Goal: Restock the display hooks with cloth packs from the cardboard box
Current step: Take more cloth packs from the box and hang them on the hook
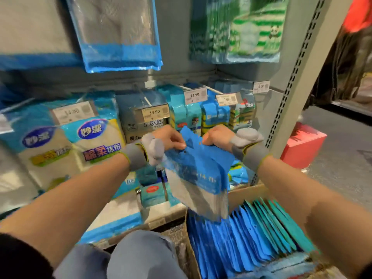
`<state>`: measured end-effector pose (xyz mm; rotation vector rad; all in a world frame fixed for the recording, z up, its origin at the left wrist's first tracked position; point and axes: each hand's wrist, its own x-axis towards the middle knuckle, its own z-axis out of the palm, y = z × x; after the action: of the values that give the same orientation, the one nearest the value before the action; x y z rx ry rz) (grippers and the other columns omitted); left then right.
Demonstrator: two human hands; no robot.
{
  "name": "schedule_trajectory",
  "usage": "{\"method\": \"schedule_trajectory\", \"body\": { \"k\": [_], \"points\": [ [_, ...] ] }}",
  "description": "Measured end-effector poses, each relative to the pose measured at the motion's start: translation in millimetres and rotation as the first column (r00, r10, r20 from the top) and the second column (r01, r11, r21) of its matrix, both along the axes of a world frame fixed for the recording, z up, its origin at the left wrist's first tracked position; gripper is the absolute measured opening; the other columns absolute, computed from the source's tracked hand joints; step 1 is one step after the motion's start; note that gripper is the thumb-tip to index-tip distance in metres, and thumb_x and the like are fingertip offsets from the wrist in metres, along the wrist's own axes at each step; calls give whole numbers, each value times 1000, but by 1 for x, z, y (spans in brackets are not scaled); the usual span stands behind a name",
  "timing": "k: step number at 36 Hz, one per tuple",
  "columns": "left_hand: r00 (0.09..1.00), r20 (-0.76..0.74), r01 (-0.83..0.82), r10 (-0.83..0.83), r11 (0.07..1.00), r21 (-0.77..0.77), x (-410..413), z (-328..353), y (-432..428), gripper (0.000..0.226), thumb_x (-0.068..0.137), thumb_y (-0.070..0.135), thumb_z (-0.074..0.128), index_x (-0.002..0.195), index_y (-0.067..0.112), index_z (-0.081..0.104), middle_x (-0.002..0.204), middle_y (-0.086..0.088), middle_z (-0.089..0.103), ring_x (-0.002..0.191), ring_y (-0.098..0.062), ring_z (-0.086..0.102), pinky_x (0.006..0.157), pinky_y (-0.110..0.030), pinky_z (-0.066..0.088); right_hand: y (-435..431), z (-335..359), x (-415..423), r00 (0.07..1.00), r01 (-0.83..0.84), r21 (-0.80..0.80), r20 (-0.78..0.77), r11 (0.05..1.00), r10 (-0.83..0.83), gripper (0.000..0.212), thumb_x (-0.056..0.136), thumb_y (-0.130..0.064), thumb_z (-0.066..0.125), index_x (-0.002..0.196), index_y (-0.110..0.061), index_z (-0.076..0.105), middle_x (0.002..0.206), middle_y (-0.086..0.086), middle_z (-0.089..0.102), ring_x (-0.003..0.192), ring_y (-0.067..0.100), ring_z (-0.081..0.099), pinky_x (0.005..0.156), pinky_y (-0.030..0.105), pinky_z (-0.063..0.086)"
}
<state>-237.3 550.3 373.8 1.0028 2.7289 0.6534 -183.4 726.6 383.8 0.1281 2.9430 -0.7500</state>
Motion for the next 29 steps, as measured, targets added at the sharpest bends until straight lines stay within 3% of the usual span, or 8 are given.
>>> {"method": "schedule_trajectory", "body": {
  "k": [2, 3, 6, 8, 14, 17, 22, 29],
  "points": [
    [997, -67, -43, 45, 999, 32, 3, 28, -16, 18, 87, 13, 63, 99, 3, 72, 102, -16, 71, 63, 13, 54, 56, 1, 35, -11, 25, -6, 997, -44, 19, -58, 999, 45, 27, 89, -10, 54, 108, 6, 64, 99, 16, 59, 90, 19, 49, 66, 24, 37],
    [991, -110, -71, 75, 997, 34, 3, 44, -26, 18, 87, 15, 63, 100, 5, 73, 104, -13, 71, 66, 13, 56, 58, -1, 36, -20, 42, -7, 994, -58, 39, -93, 998, 62, 21, 87, -10, 55, 99, 2, 66, 90, 12, 56, 86, 17, 48, 70, 26, 38],
    [962, -177, -199, 206, 978, 58, 6, 71, -48, 17, 86, 25, 65, 98, 17, 74, 103, -3, 72, 98, -13, 64, 73, -16, 40, -31, 69, -19, 978, -44, 134, -199, 990, 71, 14, 85, -17, 55, 76, -13, 64, 81, 7, 57, 83, 19, 53, 82, 34, 47],
    [930, -215, -283, 297, 955, 94, 7, 85, -61, 15, 84, 30, 66, 93, 21, 75, 96, -1, 72, 100, -19, 64, 78, -25, 43, -35, 84, -25, 966, -29, 139, -251, 990, 63, 16, 85, -24, 57, 69, -22, 60, 83, 1, 62, 85, 19, 59, 85, 32, 48],
    [798, -333, -461, 503, 864, 199, 16, 135, -112, 16, 84, 36, 64, 90, 26, 75, 98, -4, 72, 102, -24, 63, 88, -33, 44, -84, 134, -39, 895, -19, 0, -445, 1000, 17, 11, 90, -22, 55, 89, -25, 66, 87, 3, 65, 85, 23, 61, 80, 27, 48],
    [764, -298, -507, 572, 818, 271, 14, 154, -138, 15, 83, 34, 65, 90, 24, 75, 98, -5, 72, 101, -25, 63, 85, -32, 46, -114, 154, -49, 847, -37, -39, -531, 999, 11, 14, 89, -28, 54, 77, -30, 61, 80, -3, 63, 86, 27, 62, 95, 43, 47],
    [709, -267, -548, 653, 748, 374, 14, 199, -191, 11, 83, 31, 66, 84, 24, 74, 83, 2, 67, 86, -15, 59, 73, -24, 39, -177, 210, -66, 778, -131, -28, -622, 991, 85, 18, 95, -29, 50, 105, -28, 66, 109, -1, 67, 105, 26, 58, 101, 36, 37],
    [707, -237, -536, 666, 723, 436, 10, 221, -219, 13, 85, 21, 64, 88, 15, 76, 86, 1, 67, 82, -8, 54, 65, -18, 39, -222, 248, -88, 711, -274, -39, -681, 961, 175, 16, 91, -25, 59, 100, -21, 71, 104, 3, 71, 103, 25, 62, 96, 40, 45]
  ]
}}
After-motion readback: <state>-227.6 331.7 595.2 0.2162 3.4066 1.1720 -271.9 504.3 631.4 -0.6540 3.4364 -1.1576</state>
